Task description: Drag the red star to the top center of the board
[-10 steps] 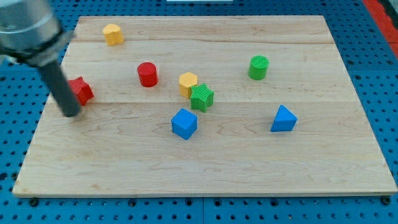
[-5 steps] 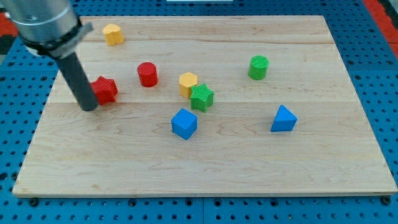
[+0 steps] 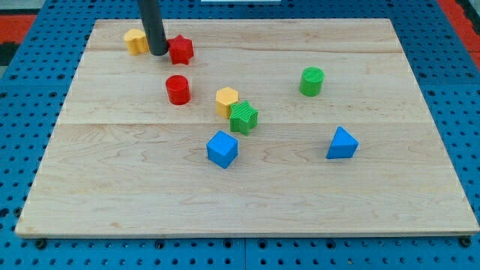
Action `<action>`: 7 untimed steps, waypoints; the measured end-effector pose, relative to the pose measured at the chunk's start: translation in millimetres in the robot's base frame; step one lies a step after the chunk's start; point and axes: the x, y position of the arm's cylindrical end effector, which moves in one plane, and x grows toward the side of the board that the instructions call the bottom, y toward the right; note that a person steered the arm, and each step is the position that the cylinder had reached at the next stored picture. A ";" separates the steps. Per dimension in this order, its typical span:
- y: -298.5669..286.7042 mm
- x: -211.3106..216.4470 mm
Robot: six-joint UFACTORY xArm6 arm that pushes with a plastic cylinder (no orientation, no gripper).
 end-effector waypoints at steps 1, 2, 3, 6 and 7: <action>68.3 3.5; 30.8 3.6; 32.6 29.7; 127.6 15.6; 129.6 -16.8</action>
